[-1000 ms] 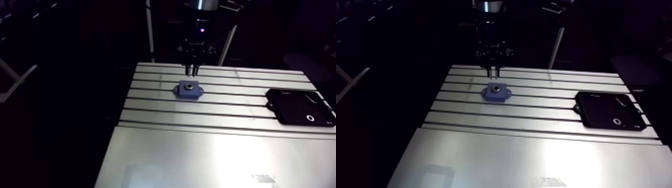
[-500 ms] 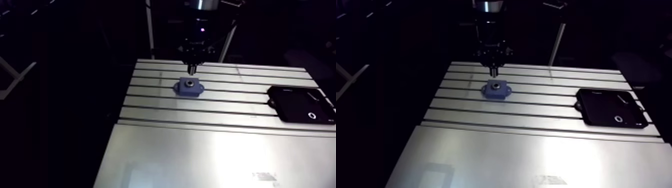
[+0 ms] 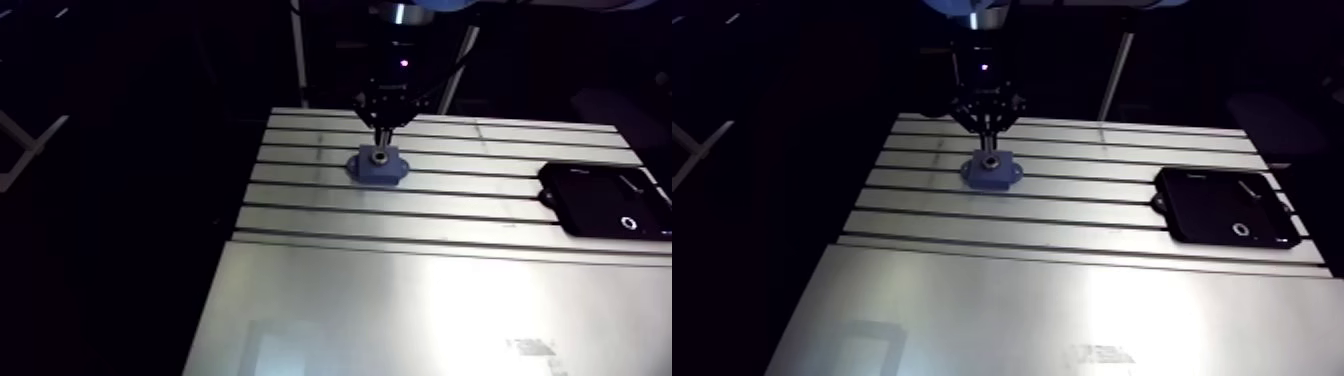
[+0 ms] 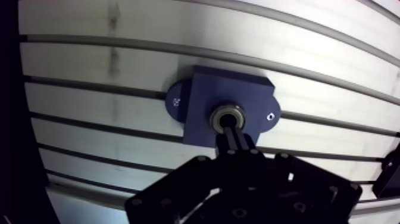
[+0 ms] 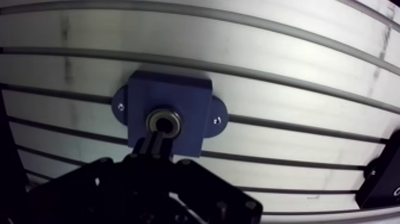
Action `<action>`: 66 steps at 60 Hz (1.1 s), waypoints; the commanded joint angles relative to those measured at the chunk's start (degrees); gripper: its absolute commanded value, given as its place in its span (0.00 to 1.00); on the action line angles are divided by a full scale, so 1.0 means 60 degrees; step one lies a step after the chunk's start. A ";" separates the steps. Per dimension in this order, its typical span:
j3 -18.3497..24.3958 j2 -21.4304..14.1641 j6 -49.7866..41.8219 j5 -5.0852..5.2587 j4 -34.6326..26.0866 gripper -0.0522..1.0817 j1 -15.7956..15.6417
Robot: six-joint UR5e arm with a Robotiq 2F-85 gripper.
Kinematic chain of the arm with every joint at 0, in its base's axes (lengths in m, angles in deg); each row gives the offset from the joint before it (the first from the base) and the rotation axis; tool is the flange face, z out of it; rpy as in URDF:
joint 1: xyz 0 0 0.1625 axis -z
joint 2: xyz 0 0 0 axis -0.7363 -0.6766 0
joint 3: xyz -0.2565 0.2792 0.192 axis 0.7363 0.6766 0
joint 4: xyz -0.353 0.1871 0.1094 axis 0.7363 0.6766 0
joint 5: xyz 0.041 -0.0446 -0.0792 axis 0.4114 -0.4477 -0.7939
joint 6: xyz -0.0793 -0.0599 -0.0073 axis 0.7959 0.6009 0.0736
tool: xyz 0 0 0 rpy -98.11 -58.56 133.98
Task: Pick up the bearing and press it into the housing until flush.
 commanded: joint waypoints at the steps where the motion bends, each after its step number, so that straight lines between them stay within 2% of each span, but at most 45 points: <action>1: -0.0031 0.0036 0.0014 -0.0001 0.0031 1.00 0.0005; 66: -0.0119 0.0212 0.0016 -0.0001 0.0075 1.00 0.0035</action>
